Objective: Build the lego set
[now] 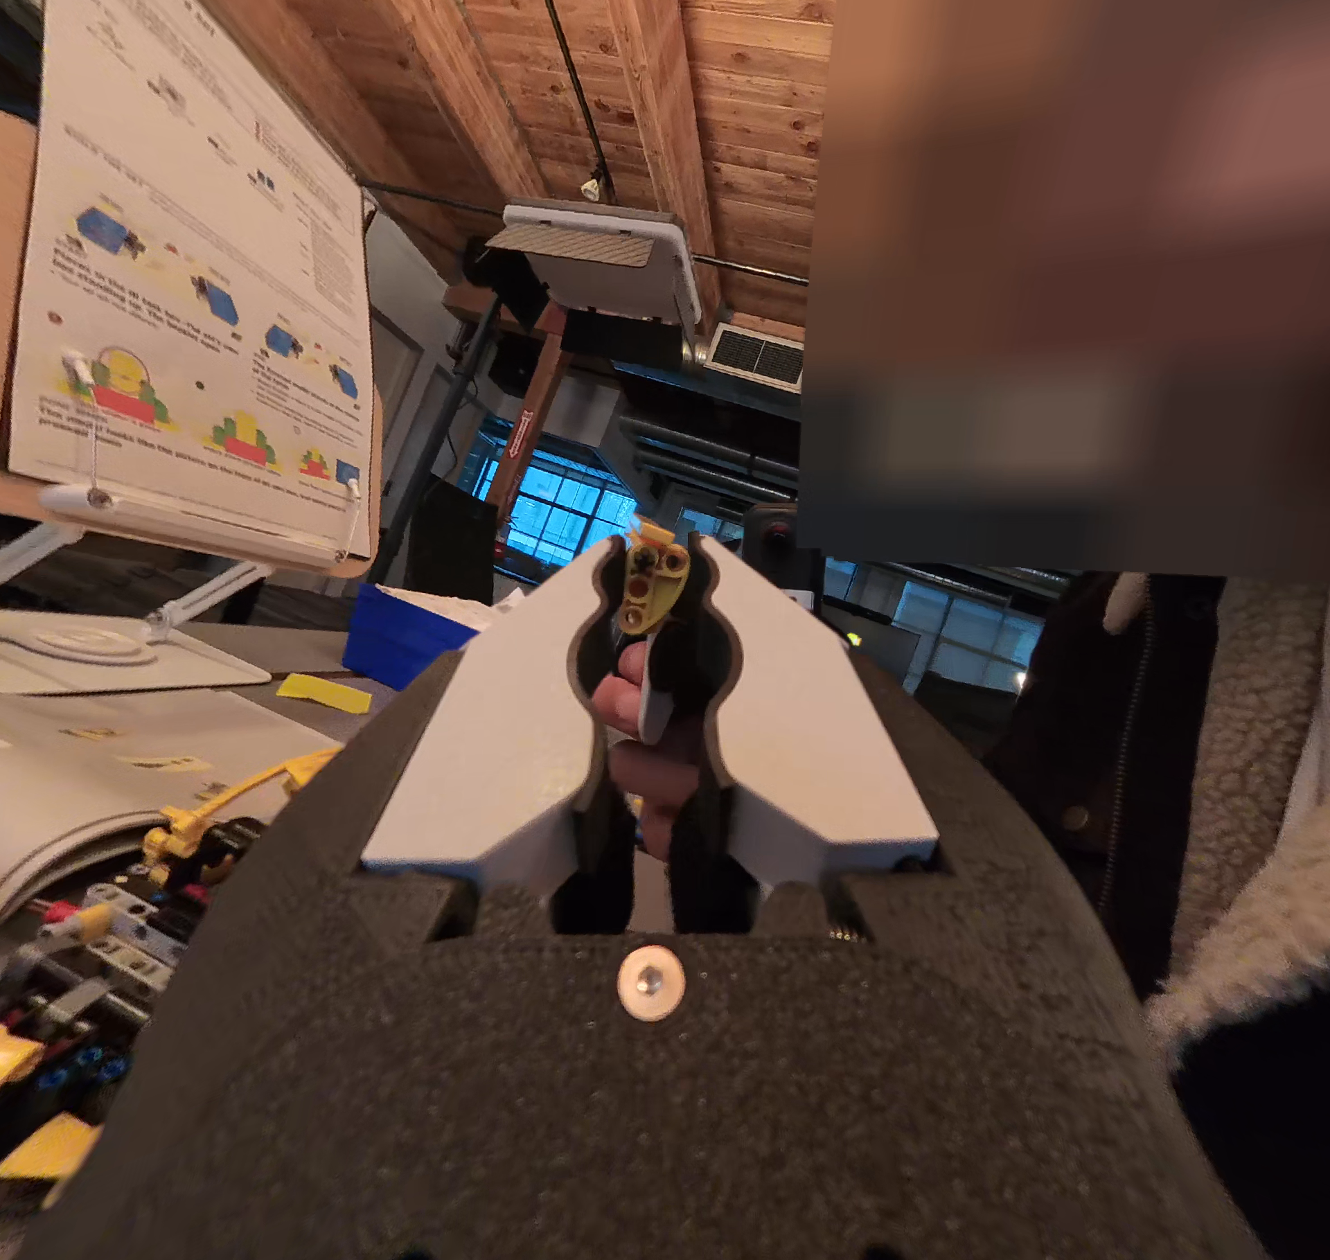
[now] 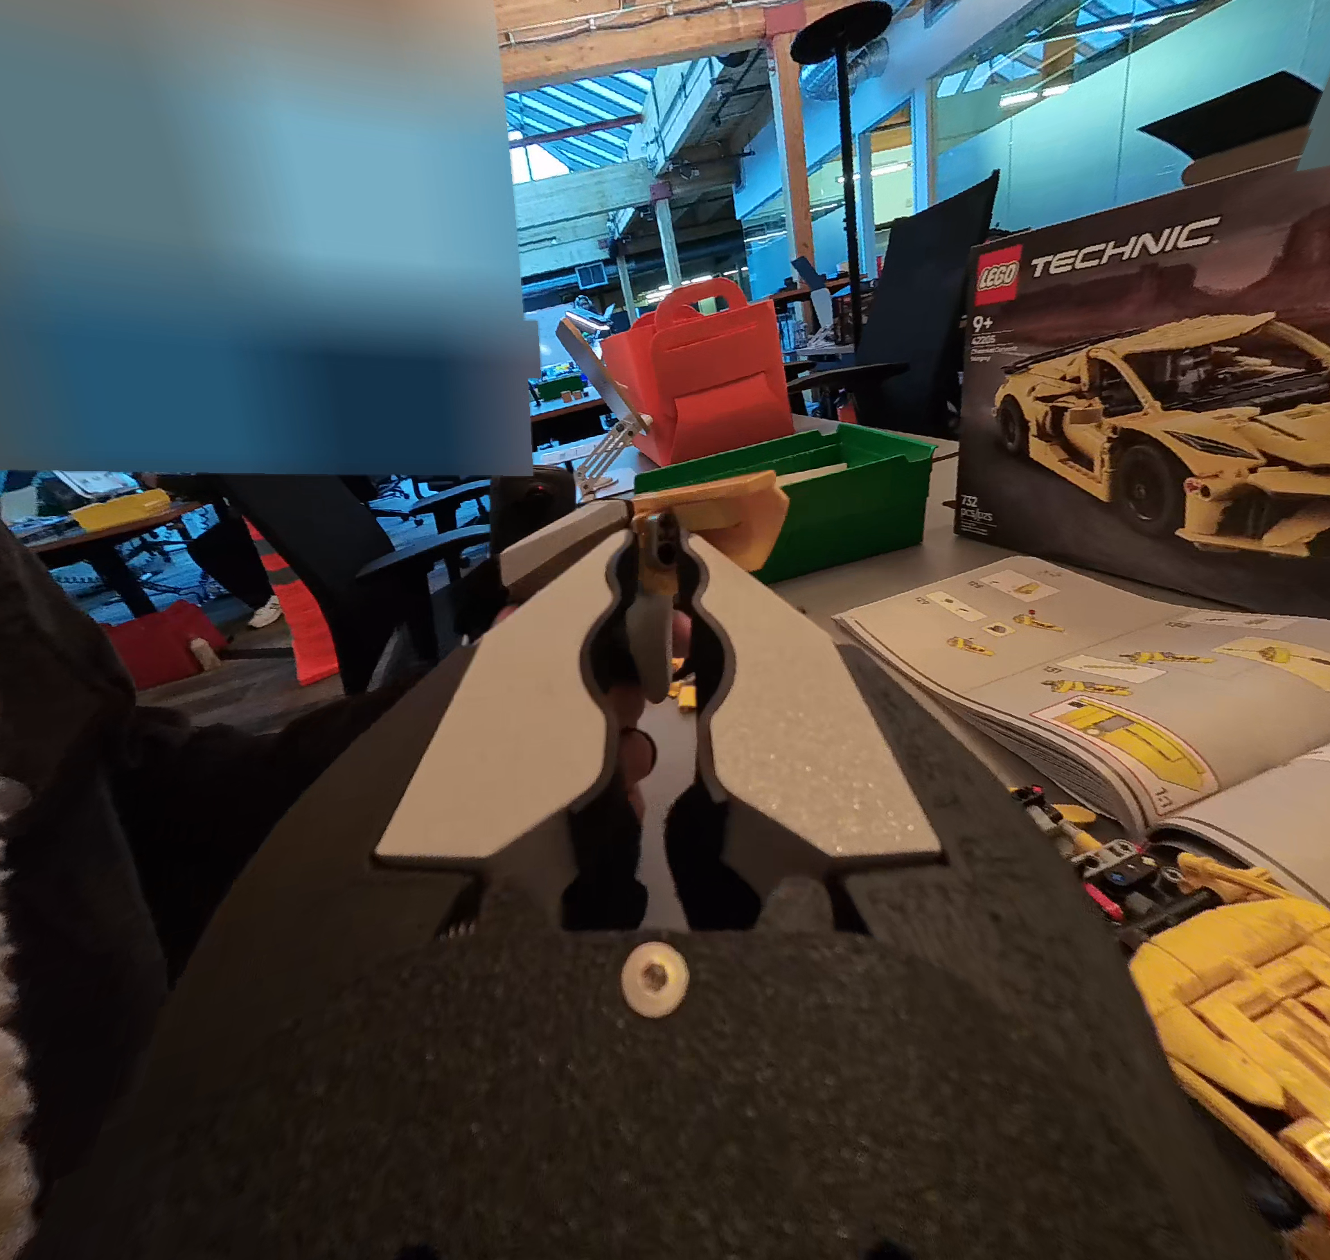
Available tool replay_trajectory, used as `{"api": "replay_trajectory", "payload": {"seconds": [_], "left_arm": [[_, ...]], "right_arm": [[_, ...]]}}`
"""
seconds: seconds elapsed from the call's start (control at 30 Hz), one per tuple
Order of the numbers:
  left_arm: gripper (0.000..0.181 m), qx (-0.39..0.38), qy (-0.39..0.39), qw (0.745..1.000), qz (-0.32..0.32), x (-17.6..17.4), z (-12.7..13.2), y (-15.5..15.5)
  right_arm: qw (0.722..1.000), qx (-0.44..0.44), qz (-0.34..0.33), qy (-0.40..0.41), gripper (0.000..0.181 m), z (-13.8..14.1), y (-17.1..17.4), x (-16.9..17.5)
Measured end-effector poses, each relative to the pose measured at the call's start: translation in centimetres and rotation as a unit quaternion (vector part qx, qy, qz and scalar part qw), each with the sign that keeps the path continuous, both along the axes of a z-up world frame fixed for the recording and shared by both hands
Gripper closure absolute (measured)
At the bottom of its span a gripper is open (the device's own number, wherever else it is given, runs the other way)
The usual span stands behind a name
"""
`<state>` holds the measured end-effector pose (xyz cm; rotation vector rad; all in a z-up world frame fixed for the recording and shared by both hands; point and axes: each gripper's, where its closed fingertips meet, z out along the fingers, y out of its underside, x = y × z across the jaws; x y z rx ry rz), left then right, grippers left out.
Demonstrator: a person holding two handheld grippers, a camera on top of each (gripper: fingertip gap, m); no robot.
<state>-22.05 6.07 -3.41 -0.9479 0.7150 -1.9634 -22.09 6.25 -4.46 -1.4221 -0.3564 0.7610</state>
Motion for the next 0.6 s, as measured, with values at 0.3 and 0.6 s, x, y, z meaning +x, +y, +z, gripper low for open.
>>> {"api": "replay_trajectory", "payload": {"seconds": [0.3, 0.6], "left_arm": [[0.164, -0.114, 0.038, 0.992, -0.047, 1.0, -1.8, 1.6], [0.164, -0.016, 0.02, 0.999, 0.045, 0.8, -0.9, 1.0]], "right_arm": [[0.996, -0.01, -0.054, -0.075, 0.175, -2.0, 1.3, 0.9], [0.998, -0.052, -0.037, 0.027, 0.173, -0.8, 1.0, 0.7]]}}
